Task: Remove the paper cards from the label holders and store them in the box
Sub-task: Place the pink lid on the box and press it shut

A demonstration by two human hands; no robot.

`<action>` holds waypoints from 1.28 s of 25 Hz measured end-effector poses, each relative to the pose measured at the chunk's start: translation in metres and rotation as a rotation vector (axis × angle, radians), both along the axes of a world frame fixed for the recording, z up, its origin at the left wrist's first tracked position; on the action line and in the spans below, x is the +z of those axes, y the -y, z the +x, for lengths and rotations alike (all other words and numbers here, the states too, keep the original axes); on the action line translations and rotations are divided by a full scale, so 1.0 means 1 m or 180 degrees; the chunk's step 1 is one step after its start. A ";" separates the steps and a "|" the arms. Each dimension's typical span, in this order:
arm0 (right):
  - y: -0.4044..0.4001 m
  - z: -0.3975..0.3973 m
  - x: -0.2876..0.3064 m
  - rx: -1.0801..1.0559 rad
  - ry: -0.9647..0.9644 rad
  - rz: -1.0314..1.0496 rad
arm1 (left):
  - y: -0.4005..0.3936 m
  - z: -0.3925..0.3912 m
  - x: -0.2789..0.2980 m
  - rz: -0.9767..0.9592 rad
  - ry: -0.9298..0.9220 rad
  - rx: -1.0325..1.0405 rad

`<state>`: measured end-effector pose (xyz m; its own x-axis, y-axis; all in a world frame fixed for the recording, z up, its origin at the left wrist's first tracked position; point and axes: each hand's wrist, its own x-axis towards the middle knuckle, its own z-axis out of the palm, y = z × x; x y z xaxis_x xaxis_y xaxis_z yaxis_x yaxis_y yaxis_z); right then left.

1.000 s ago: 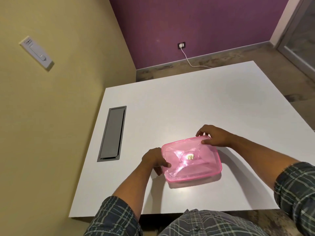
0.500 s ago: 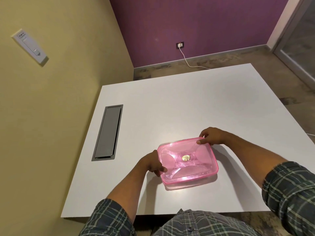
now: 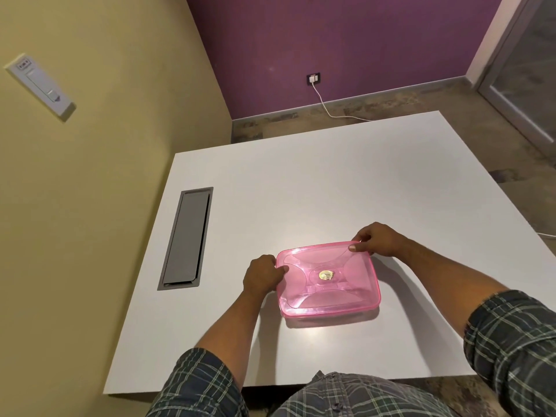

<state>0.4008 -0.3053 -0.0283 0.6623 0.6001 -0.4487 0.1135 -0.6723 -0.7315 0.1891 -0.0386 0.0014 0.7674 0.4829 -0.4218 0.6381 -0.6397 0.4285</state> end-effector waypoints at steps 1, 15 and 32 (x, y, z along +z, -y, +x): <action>0.000 -0.001 0.000 -0.0018 0.0013 0.0017 | 0.000 0.002 -0.002 0.0050 0.0049 0.0045; 0.007 -0.007 -0.003 -0.0562 -0.0242 0.0289 | -0.019 0.022 -0.026 -0.0724 0.0693 0.0917; 0.009 -0.034 0.003 -0.0605 -0.0516 -0.0416 | -0.010 0.039 -0.048 -0.1003 0.0524 0.1018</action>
<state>0.3672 -0.3145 -0.0250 0.6706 0.4022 -0.6234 -0.1351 -0.7601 -0.6357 0.2277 -0.0285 -0.0461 0.6700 0.5739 -0.4709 0.6891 -0.2450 0.6820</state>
